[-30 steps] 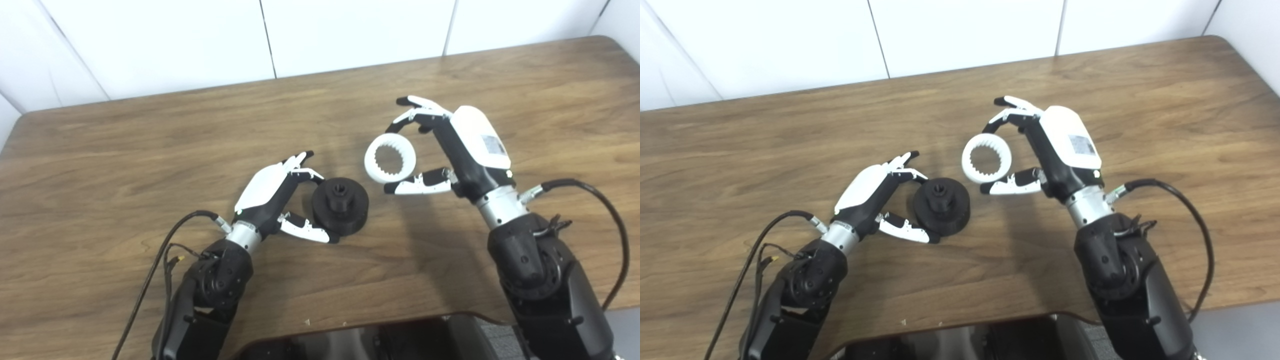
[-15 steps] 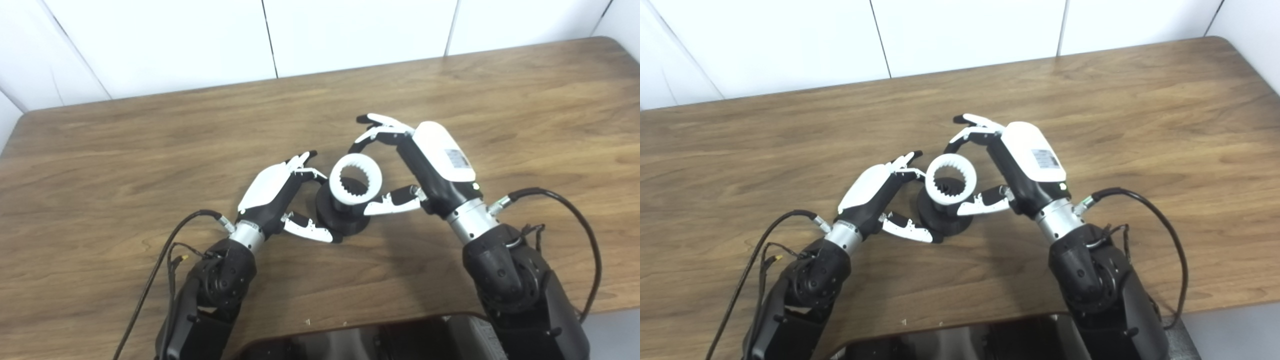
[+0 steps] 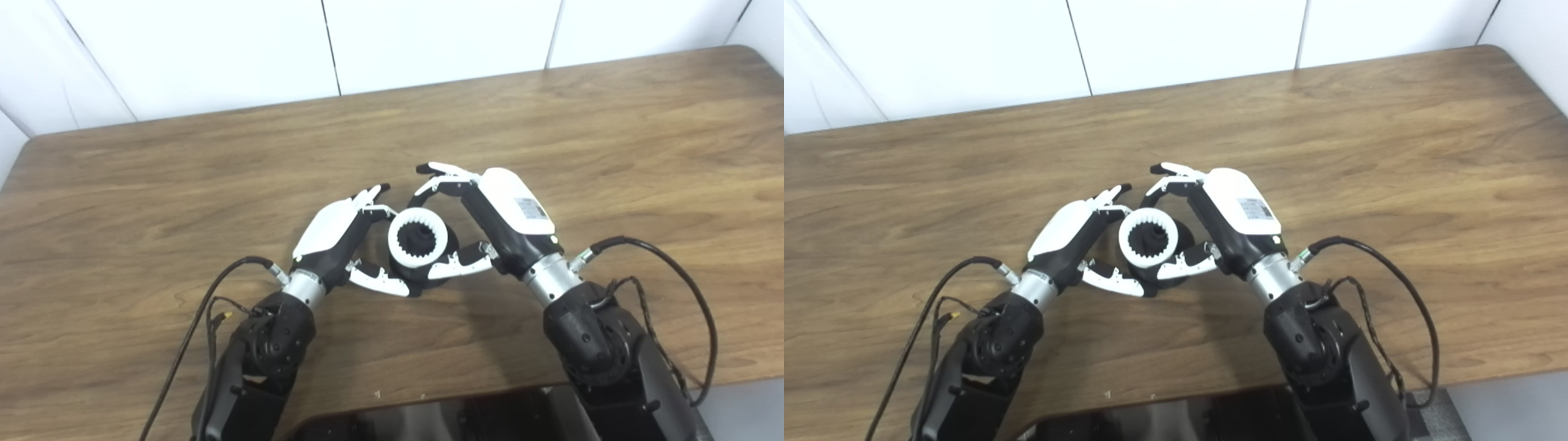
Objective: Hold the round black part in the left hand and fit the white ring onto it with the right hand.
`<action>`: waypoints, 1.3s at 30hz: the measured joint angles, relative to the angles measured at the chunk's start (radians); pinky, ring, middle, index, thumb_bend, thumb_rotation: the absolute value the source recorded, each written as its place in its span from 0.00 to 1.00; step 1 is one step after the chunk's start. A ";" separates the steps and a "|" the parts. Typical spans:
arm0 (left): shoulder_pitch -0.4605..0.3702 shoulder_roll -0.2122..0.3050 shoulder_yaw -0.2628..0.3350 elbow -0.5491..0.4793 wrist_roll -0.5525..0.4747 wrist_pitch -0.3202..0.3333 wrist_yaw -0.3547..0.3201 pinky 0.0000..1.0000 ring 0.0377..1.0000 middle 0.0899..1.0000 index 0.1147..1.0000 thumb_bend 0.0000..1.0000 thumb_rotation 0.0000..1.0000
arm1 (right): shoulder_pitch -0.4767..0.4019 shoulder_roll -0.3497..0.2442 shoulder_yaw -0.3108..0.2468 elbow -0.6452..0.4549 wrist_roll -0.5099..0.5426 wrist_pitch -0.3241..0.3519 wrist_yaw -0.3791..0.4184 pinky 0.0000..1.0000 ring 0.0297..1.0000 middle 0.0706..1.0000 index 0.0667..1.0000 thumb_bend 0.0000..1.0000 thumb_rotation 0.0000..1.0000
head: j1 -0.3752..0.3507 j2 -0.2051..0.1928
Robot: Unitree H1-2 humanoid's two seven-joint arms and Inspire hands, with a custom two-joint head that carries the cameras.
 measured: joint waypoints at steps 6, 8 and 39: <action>0.000 0.000 -0.001 -0.002 0.000 0.007 -0.017 1.00 1.00 1.00 0.55 0.92 0.30 | 0.000 0.001 0.000 0.025 -0.003 -0.012 -0.002 0.81 0.81 0.85 0.46 0.52 0.16 | -0.005 0.000; 0.000 0.000 -0.001 -0.002 0.000 0.006 -0.018 1.00 1.00 1.00 0.55 0.92 0.30 | 0.000 0.001 -0.002 0.025 -0.004 -0.012 -0.002 0.81 0.81 0.85 0.46 0.52 0.16 | -0.003 0.000; 0.000 0.004 0.000 -0.011 -0.001 0.009 -0.027 1.00 1.00 1.00 0.55 0.91 0.34 | -0.001 -0.002 -0.059 0.046 -0.005 -0.014 -0.002 0.79 0.81 0.84 0.46 0.52 0.16 | -0.006 0.015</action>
